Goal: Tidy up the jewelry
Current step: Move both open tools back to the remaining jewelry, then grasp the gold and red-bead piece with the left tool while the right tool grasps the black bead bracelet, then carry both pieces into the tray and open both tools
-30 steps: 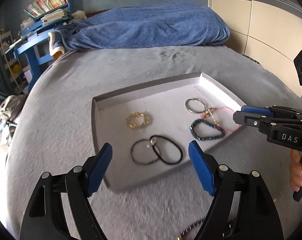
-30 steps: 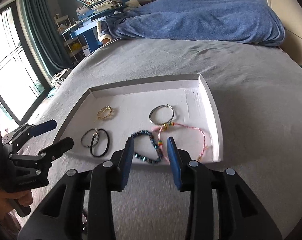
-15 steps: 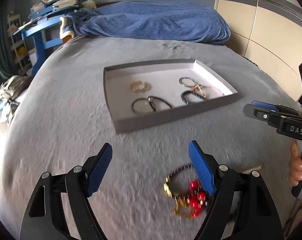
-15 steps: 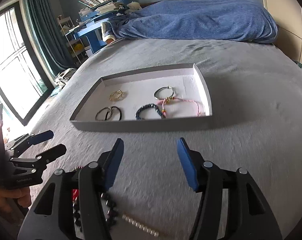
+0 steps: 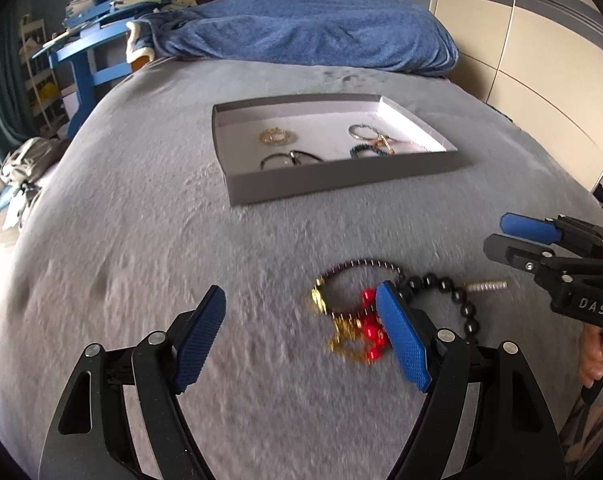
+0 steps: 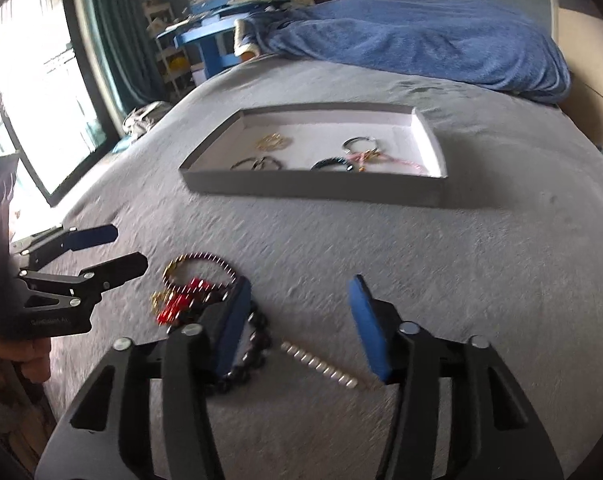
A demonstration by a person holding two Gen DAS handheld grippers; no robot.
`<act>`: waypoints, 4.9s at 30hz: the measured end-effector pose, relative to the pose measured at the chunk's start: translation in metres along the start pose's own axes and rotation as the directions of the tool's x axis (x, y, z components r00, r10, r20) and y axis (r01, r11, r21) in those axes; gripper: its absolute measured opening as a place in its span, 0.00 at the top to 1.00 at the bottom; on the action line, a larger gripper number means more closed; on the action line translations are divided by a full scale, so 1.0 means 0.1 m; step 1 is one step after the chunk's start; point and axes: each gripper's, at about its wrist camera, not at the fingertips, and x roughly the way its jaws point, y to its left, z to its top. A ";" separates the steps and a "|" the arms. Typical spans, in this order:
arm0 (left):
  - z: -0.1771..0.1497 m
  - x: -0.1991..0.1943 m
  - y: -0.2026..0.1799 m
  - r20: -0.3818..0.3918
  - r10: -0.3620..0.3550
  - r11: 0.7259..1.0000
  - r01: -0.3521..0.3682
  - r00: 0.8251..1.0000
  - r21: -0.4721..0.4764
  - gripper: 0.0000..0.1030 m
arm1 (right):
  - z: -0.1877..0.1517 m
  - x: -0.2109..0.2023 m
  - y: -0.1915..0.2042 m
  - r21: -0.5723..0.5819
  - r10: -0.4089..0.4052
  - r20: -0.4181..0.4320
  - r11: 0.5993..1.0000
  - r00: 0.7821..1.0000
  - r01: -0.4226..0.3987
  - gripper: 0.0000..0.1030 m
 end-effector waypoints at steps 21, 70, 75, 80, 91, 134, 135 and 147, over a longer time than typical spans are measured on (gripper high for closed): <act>-0.28 0.22 -0.28 -0.137 -0.080 0.993 0.090 0.987 0.070 0.53 | -0.41 0.11 0.16 0.038 0.057 -0.138 0.998 0.989 -0.053 0.67; -0.18 -0.14 -0.20 -0.050 -0.094 0.994 0.097 0.994 0.052 0.87 | -0.25 0.03 0.28 0.029 0.113 -0.016 0.993 0.994 -0.112 0.86; -0.06 -0.27 -0.15 0.005 -0.147 0.989 0.147 0.989 0.009 0.87 | -0.15 -0.11 0.26 0.037 0.129 0.043 0.991 0.991 -0.131 0.86; 0.08 -0.33 -0.11 0.036 -0.160 0.987 0.160 0.986 -0.008 0.87 | -0.05 -0.20 0.21 0.046 0.134 0.083 0.989 0.987 -0.138 0.86; 0.47 -0.46 -0.12 0.110 -0.153 0.988 0.150 0.982 0.040 0.87 | 0.19 -0.35 0.11 0.048 0.132 0.151 0.989 0.980 -0.140 0.86; 2.20 1.05 0.26 0.079 -0.125 0.992 0.125 0.989 0.008 0.87 | 1.98 0.79 -0.53 0.087 0.039 0.149 0.995 0.988 -0.053 0.86; 2.22 1.12 0.28 0.073 -0.130 0.991 0.130 0.989 -0.001 0.87 | 2.00 0.88 -0.54 0.095 0.041 0.140 0.994 0.989 -0.055 0.86; 2.21 1.76 0.38 -0.036 -0.121 0.992 0.119 0.992 -0.043 0.87 | 1.98 1.41 -0.78 0.188 0.008 0.073 0.982 0.997 -0.022 0.86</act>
